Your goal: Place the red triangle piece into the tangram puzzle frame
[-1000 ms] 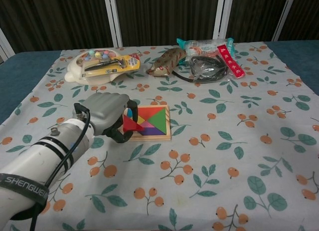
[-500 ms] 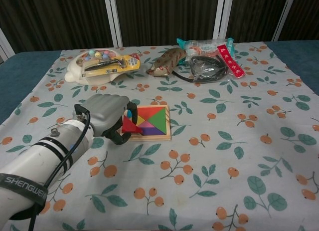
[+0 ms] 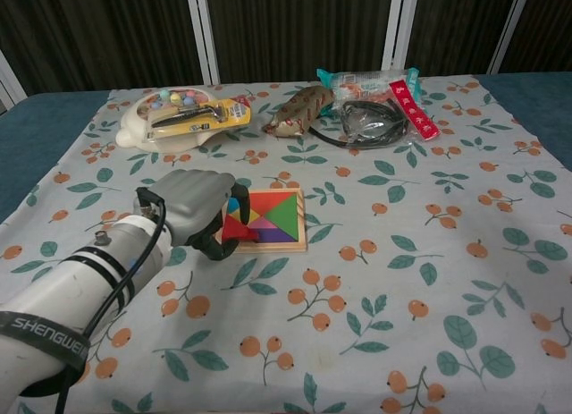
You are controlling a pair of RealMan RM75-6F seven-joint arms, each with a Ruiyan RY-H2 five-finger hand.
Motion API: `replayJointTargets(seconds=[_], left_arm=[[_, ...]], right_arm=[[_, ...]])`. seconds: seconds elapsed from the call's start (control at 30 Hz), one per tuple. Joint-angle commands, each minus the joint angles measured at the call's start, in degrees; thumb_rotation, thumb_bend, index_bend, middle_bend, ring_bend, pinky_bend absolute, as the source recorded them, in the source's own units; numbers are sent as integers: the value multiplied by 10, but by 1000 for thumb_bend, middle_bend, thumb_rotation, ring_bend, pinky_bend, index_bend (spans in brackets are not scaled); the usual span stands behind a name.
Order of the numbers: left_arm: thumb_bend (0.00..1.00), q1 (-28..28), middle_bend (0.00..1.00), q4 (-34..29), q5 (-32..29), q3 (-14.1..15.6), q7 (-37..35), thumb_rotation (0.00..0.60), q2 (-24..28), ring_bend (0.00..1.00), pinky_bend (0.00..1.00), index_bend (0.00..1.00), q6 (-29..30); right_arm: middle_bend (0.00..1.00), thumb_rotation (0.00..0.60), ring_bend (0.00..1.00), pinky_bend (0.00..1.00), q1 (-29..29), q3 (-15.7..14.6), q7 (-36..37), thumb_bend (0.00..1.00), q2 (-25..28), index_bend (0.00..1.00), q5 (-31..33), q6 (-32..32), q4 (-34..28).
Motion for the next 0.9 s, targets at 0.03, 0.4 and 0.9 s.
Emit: replayJointTargets(seconds=[0.03, 0.4, 0.9], left_arm=[[392, -2, 1000, 3, -3, -1, 1, 600, -1, 1000, 1000, 409, 1], [393, 0, 1000, -33, 20, 11, -6, 600, 14, 1000, 1000, 399, 17], [379, 185, 80, -104, 368, 247, -366, 600, 312, 40, 174, 36, 233]], right_arm=[[0, 600, 0, 0, 0, 0, 1, 150, 0, 0, -1, 1, 1], [0, 600, 0, 0, -1, 0, -2, 150, -1, 0, -1, 1, 1], [0, 600, 0, 0, -10, -5, -11, 150, -6, 0, -16, 16, 7]])
